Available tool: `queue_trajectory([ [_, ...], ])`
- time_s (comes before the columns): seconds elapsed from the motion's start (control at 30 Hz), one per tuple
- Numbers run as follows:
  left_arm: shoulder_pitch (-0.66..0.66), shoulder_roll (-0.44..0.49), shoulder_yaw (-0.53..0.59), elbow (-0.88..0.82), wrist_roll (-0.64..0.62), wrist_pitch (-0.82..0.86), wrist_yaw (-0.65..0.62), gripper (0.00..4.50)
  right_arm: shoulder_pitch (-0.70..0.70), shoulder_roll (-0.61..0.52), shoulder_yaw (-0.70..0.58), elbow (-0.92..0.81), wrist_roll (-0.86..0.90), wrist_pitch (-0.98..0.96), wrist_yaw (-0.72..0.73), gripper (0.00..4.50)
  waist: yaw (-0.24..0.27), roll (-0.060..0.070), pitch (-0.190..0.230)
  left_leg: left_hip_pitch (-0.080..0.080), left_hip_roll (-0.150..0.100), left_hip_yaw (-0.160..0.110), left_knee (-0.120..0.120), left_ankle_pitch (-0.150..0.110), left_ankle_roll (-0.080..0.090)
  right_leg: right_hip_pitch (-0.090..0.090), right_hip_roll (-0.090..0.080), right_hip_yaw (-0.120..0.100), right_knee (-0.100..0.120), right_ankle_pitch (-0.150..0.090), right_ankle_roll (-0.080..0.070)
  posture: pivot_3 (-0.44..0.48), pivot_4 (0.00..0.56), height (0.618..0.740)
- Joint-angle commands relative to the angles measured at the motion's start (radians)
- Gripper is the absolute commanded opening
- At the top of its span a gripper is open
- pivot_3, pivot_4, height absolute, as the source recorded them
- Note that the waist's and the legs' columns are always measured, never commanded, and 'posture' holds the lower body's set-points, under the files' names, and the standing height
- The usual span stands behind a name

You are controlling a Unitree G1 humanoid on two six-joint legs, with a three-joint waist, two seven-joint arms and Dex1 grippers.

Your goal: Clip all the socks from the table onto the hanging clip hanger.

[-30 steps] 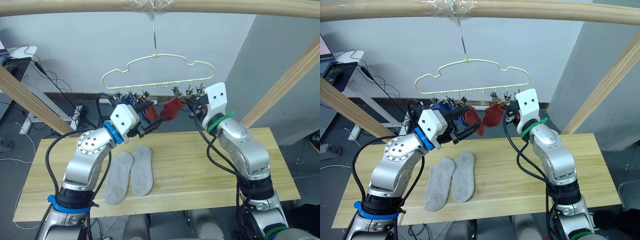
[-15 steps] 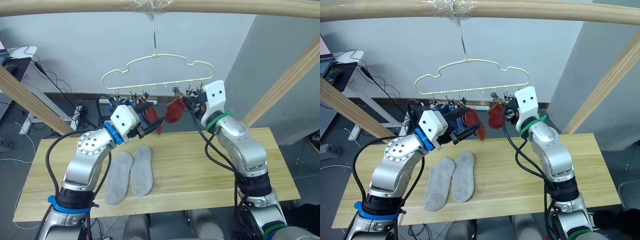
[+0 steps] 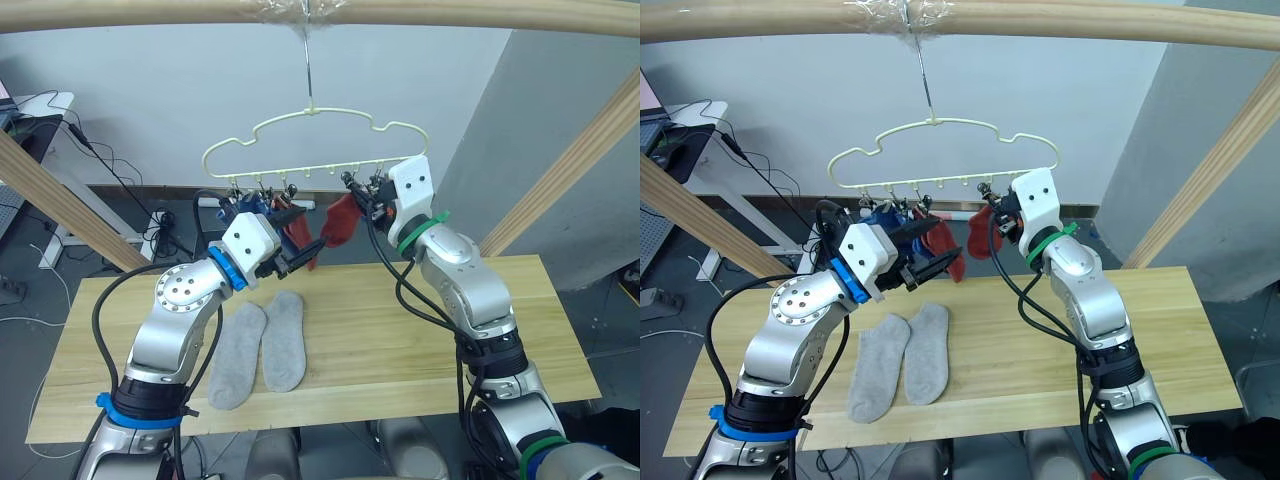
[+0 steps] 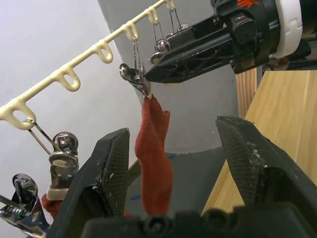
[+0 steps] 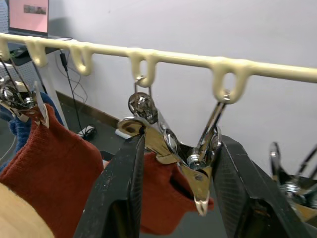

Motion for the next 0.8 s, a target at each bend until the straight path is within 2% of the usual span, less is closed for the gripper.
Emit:
queue_trajectory([
  [0.03,0.005,-0.006,-0.003,-0.029,0.004,-0.018,-0.004,3.08,-0.031,0.013,-0.001,-0.002,-0.004,-0.041,0.010,1.97,0.000,0.000,0.000,0.000,0.000,0.000,0.000,0.000,0.000,0.000,0.000,0.000,0.000,0.000,0.000,-0.114,0.235,0.740],
  [0.7,0.027,-0.012,-0.006,-0.034,0.014,-0.018,-0.007,3.08,-0.042,0.038,-0.021,0.016,-0.008,-0.062,0.011,1.97,0.001,0.000,0.000,0.000,0.000,0.000,0.000,0.000,0.000,0.000,0.000,0.000,0.000,0.000,0.000,-0.110,0.236,0.740],
  [0.8,0.032,-0.012,-0.007,-0.032,0.016,-0.021,-0.008,3.08,-0.041,0.038,-0.022,0.017,-0.008,-0.063,0.011,1.40,0.000,0.000,0.000,0.000,0.000,0.000,0.000,0.000,0.000,0.000,0.000,0.000,0.001,0.000,0.000,-0.110,0.236,0.740],
])
